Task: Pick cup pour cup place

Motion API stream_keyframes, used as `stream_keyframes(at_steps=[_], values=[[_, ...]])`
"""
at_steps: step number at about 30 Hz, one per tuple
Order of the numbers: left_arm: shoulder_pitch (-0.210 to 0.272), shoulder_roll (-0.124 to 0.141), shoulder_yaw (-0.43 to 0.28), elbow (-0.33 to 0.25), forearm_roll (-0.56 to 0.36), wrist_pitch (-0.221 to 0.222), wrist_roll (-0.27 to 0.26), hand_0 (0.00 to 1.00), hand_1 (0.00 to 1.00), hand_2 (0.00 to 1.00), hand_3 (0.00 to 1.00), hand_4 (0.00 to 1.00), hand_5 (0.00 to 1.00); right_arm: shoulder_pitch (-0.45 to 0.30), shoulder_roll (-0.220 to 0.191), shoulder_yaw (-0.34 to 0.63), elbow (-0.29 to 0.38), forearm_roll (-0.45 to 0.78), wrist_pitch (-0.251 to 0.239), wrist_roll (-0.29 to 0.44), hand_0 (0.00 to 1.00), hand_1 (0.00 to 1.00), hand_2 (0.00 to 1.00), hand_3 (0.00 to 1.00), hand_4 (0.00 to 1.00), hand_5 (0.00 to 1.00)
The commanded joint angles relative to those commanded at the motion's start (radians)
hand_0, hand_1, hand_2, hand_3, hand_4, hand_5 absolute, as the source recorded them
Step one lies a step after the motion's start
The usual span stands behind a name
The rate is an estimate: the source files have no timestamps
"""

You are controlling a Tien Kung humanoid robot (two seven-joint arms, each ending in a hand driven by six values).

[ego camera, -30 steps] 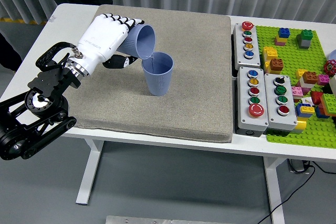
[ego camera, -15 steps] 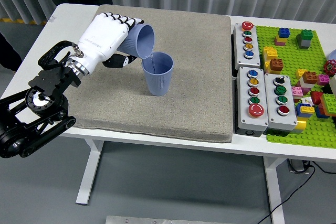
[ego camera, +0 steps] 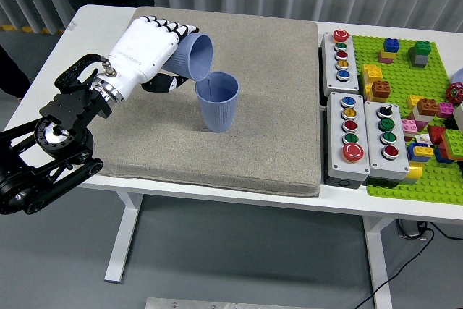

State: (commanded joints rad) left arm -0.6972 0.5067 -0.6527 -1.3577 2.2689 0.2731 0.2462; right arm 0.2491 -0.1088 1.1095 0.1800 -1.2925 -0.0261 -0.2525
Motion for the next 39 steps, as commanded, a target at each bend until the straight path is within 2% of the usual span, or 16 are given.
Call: stream_keyframes(at_steps=[11, 34, 39], values=[[-0.009, 0.007, 0.013, 0.000, 0.000, -0.002, 0.004, 0.527, 0.518, 0.525, 0.541, 0.625, 0.107, -0.001, 0.000, -0.002, 0.000, 0.002, 0.000, 0.000, 0.684, 0.649, 0.568, 0.575, 0.002, 0.002], [-0.059, 0.025, 0.070, -0.006, 0.000, -0.009, 0.012, 0.532, 0.518, 0.529, 0.541, 0.627, 0.107, -0.005, 0.000, -0.002, 0.000, 0.000, 0.000, 0.000, 0.683, 0.649, 0.568, 0.575, 0.002, 0.002], [-0.059, 0.023, 0.071, -0.008, 0.000, -0.006, 0.017, 0.532, 0.518, 0.529, 0.541, 0.628, 0.107, -0.004, 0.000, -0.001, 0.000, 0.002, 0.000, 0.000, 0.684, 0.648, 0.568, 0.575, 0.002, 0.002]])
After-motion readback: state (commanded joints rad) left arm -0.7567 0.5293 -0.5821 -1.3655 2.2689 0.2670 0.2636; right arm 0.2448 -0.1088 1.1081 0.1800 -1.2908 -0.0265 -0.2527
